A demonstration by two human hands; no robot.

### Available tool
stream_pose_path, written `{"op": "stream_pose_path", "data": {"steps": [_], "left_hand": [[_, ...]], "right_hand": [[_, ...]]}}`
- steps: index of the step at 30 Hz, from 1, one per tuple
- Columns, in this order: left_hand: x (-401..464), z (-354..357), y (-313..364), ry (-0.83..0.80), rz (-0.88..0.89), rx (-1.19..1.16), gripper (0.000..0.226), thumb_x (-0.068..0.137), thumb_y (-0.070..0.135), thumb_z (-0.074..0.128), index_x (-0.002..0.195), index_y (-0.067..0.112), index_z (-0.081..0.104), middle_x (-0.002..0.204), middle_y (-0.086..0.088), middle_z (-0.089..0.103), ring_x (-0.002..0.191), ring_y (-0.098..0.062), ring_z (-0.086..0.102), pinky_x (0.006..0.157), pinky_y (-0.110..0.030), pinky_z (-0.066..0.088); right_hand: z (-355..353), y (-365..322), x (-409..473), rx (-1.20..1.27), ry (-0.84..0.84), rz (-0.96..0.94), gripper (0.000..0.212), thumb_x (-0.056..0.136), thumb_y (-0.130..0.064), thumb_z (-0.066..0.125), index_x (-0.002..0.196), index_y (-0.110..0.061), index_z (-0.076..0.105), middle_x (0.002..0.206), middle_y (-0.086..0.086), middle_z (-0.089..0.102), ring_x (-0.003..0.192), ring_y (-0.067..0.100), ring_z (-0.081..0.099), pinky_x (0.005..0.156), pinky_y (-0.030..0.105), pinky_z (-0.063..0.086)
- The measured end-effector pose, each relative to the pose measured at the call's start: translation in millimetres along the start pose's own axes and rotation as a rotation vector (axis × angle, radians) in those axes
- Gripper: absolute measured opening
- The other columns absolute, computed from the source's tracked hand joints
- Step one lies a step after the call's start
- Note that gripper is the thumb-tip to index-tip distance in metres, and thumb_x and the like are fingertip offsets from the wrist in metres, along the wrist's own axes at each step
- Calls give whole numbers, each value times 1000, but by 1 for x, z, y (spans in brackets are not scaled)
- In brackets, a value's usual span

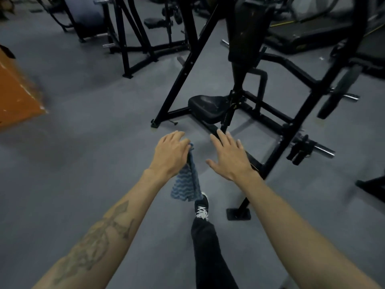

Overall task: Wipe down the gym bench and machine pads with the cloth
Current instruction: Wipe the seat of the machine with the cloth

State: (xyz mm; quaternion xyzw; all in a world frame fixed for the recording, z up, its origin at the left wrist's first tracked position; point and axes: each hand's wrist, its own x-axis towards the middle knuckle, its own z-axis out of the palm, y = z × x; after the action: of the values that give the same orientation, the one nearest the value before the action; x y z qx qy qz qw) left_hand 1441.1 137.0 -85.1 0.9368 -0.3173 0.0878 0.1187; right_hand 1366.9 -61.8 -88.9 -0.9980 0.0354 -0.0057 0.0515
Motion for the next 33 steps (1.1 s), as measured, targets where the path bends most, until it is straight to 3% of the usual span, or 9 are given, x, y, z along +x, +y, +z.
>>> {"op": "stream_pose_path", "data": {"steps": [3,5,7,12,17,22,25,29,33], "left_hand": [[103,65,-39,-87,-33,-30,23,108,27,43,103,12,60,102,-9,67,93,-36,64,75,-44,45],[174,105,-65,-144,-71,-75,17,109,27,41,96,17,45,96,-8,66,85,-39,63,62,-43,43],[245,137,-88,-124,-58,-144,17,105,21,47,93,21,36,95,-7,62,85,-36,61,58,-41,39],[372,212,-123,-3,176,-267,16,106,26,44,98,15,52,86,8,53,78,-22,57,61,-36,40],[440,300,-134,-13,327,-281,31,105,35,40,108,13,61,97,-2,66,87,-20,59,75,-32,42],[480,396,-188,64,221,-334,45,104,45,42,128,12,61,108,-2,65,93,-23,60,81,-40,49],[509,452,-228,134,162,-304,43,105,39,42,132,10,59,124,-6,63,111,-27,61,94,-45,50],[533,500,-258,171,246,-215,55,109,44,30,143,8,55,153,-10,50,145,-26,43,122,-47,29],[540,519,-255,296,267,-290,51,108,35,29,145,10,54,155,-7,48,150,-24,35,126,-49,19]], "right_hand": [[57,37,111,-13,-63,5,87,96,-62,45,161,-23,3,169,5,-5,155,29,0,124,52,11],[88,62,184,67,-108,24,89,94,-67,44,161,-27,0,169,5,-9,155,31,-2,124,53,11],[111,88,256,165,-83,68,93,90,-72,44,161,-30,-1,169,3,-6,155,30,2,123,53,16],[175,142,392,403,44,137,101,84,-72,55,160,-32,3,169,2,7,155,24,11,122,53,21],[245,169,477,490,150,240,84,94,-44,61,161,-27,13,168,4,12,155,26,12,121,55,24],[310,191,528,419,244,247,64,93,-34,43,156,-28,33,167,6,18,154,32,14,121,57,21],[340,206,547,338,337,91,64,86,-35,40,147,-21,50,161,8,34,152,29,25,122,52,22],[356,220,557,237,453,-67,60,88,-36,45,140,-9,58,150,10,50,145,26,39,122,48,25],[356,219,557,183,438,-50,65,90,-55,45,138,-14,60,146,6,55,142,22,44,122,43,24]]}}
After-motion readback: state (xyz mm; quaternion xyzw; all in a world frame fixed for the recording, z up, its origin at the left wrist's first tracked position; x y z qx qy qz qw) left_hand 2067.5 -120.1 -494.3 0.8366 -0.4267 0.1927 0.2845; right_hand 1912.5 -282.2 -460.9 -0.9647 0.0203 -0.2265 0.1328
